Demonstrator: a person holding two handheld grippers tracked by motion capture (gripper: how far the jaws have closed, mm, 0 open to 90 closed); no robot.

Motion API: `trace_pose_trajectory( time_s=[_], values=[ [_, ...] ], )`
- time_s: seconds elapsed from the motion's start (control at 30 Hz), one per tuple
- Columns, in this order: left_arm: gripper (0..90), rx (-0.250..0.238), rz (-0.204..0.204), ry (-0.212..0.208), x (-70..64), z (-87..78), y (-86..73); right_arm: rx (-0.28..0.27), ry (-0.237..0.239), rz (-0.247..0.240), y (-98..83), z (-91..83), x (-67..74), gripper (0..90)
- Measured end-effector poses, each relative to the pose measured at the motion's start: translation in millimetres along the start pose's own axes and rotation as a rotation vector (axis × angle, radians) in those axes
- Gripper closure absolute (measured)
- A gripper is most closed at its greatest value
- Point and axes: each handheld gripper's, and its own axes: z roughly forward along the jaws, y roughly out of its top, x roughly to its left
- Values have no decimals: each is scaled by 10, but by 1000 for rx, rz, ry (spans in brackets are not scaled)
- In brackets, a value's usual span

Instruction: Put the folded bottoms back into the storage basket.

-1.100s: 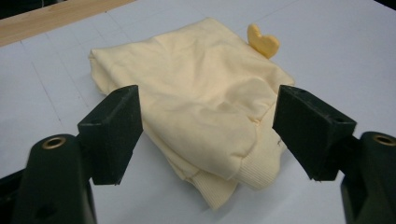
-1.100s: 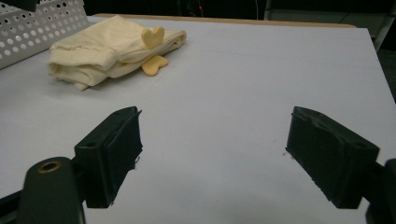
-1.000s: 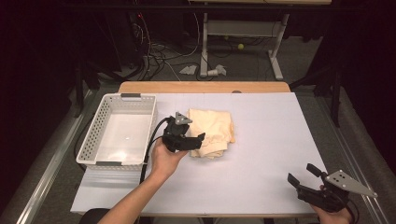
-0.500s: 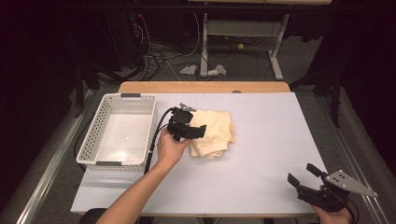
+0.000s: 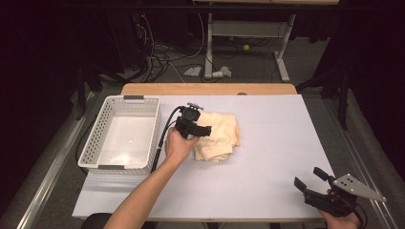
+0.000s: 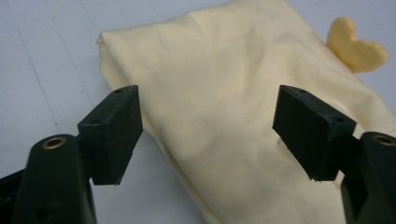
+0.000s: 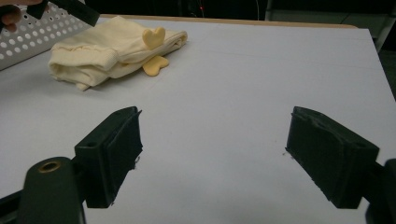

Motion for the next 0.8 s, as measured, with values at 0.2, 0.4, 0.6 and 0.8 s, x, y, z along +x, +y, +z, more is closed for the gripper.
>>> trace_pose_trajectory(
  time_s=[0.2, 0.4, 0.6, 0.8],
  values=[
    [231, 47, -16, 1, 41, 138, 51, 2, 3, 3, 0, 3, -4, 184],
    [231, 90, -64, 1, 100, 292, 48, 5, 3, 2, 0, 6, -9, 184],
    [231, 123, -90, -10, 155, 387, 31, 6, 3, 4, 0, 10, -9, 184],
    [213, 147, -125, -44, 207, 466, 13, 8, 1, 1, 0, 11, -3, 184]
  ],
)
